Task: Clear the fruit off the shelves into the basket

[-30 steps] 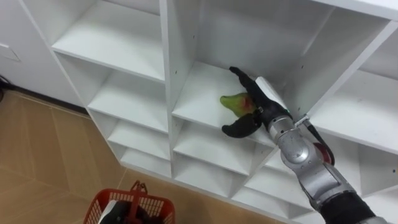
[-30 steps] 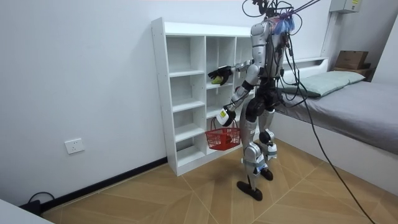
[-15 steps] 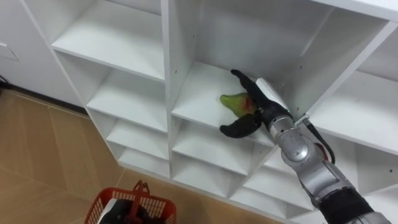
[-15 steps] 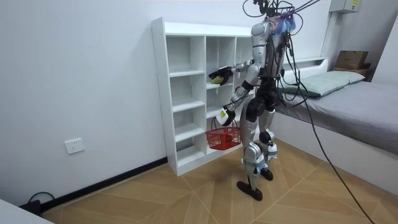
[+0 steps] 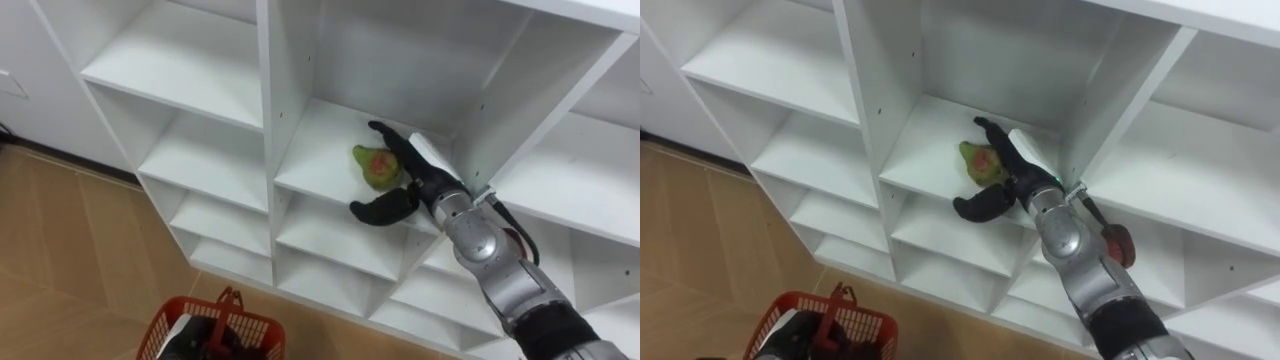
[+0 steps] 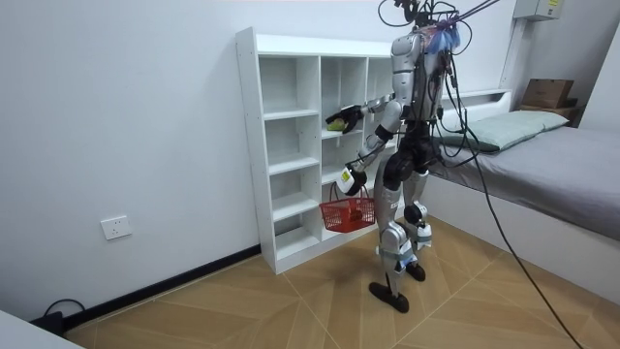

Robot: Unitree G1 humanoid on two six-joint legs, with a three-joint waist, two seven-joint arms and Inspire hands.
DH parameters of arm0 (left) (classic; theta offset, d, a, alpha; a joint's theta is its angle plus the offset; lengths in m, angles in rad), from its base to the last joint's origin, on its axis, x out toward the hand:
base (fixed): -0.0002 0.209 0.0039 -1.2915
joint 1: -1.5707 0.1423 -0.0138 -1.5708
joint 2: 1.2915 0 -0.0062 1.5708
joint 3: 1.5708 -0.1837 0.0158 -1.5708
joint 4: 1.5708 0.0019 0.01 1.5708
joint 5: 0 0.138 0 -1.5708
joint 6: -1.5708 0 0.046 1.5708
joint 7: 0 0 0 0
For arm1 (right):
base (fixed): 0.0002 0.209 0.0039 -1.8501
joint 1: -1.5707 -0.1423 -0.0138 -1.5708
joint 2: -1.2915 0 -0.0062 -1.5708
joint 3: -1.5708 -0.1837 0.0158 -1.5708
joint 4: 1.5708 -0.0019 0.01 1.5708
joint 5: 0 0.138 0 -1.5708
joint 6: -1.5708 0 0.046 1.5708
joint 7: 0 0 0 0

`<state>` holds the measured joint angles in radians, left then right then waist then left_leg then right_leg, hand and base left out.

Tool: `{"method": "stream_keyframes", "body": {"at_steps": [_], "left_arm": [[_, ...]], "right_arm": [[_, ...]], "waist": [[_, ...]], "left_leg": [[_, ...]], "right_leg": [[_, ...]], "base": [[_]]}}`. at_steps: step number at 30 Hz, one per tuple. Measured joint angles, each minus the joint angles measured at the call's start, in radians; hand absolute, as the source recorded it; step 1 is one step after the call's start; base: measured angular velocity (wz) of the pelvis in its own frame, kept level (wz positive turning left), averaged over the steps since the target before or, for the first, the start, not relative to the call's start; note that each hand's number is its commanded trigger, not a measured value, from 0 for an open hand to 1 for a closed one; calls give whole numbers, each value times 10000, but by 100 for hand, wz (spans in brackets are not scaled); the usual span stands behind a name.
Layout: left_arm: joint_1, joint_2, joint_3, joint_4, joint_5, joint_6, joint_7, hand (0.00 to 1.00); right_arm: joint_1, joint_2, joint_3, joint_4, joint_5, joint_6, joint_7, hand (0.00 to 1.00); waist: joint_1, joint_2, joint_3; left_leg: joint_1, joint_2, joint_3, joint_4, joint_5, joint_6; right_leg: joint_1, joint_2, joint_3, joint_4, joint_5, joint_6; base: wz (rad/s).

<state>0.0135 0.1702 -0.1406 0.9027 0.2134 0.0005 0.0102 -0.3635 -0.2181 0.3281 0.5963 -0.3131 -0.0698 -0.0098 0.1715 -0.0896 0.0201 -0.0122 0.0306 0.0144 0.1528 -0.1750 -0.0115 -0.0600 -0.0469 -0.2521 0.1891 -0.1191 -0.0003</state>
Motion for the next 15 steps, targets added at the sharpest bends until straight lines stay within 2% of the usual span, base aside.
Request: {"method": "stream_keyframes", "body": {"at_steps": [3, 7, 15], "left_arm": [[-6, -3, 0, 0, 304, 6, -8, 100], [-14, -9, 0, 1, 436, 17, -10, 100], [-17, -9, 2, 3, 390, 20, -9, 100]], "right_arm": [[-8, 5, -8, 17, -31, -26, -157, 100], [-70, 49, -21, 126, -113, -36, -387, 100], [-142, 158, -63, 206, -121, -38, -922, 100]], "waist": [[2, 13, -12], [8, 62, -85], [16, 114, -71]], "left_leg": [[-4, 0, -7, 3, 0, 0], [-1, -1, -7, 9, 0, 0], [11, -2, 3, 12, 1, 0]], "right_leg": [[0, -1, -9, 0, 2, -1], [0, -2, -10, 0, 6, -2], [4, -3, 5, 1, 8, -1]], "base": [[0], [0], [0]]}}
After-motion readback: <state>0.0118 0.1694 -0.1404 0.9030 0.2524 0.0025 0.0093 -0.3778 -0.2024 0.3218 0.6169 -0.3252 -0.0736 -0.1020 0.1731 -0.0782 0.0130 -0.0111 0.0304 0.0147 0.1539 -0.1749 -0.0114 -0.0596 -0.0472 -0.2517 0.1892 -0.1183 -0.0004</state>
